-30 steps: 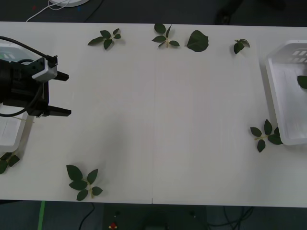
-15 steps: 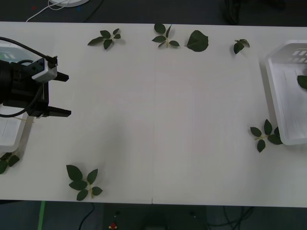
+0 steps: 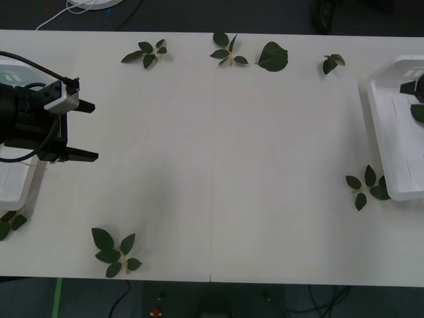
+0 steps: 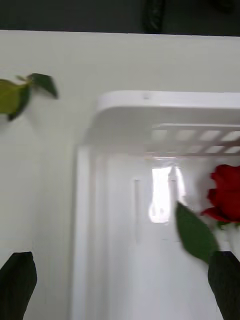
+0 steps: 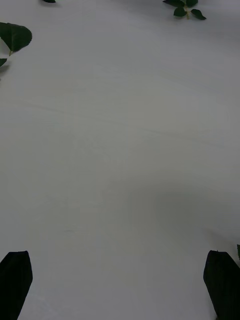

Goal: Place the red flowers into the right box and the blue flowers into the left box. If a person shows an open palm, hand one flower to the person first, then continue sorting.

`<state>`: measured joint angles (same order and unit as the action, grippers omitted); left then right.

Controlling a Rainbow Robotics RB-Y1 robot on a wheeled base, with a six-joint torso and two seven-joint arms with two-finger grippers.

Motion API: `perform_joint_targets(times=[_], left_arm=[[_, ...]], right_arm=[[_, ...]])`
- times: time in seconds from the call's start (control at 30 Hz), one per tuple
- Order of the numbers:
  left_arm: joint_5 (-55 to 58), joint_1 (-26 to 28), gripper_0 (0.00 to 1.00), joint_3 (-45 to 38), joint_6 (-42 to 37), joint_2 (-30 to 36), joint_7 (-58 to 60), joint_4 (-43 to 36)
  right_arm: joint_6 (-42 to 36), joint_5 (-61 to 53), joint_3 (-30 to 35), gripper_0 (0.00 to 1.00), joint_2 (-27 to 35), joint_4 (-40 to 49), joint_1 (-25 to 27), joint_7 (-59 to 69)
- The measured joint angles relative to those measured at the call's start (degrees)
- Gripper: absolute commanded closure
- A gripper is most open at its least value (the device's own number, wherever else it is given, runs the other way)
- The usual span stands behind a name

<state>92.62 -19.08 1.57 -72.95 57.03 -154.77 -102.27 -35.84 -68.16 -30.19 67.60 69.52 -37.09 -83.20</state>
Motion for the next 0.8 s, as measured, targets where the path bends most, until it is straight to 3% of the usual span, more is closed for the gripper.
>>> perform_joint_targets(times=[0.1,0.17,0.27,0.47,0.6,0.8], left_arm=[[0.01,0.01,0.0,0.0,0.01,0.0,0.0,-0.01],[0.03,0.02,0.0,0.0,0.01,0.0,0.0,-0.03],[0.05,0.03,0.0,0.0,0.02,0.0,0.0,-0.06],[0.06,0.03,0.0,0.0,0.03,0.0,0.0,-0.07],[0.07,0.03,0.0,0.0,0.03,0.0,0.0,-0.07],[0.08,0.03,0.0,0.0,0.03,0.01,0.0,-0.07]], right_arm=[[-1.96,-4.91,3.31,0.0,2.5,9.95,4.39,-0.14],[-8.46,-8.05,7.71,0.0,3.55,15.6,7.24,-0.45],[-19.32,-12.15,18.35,0.0,3.77,23.54,12.39,-2.33],[-31.01,-22.07,37.9,0.0,3.82,37.1,22.38,-4.06],[-33.22,-34.59,41.85,0.0,3.93,39.12,24.92,-11.0],[-34.73,-49.12,42.12,0.0,4.97,38.97,27.54,-26.19]])
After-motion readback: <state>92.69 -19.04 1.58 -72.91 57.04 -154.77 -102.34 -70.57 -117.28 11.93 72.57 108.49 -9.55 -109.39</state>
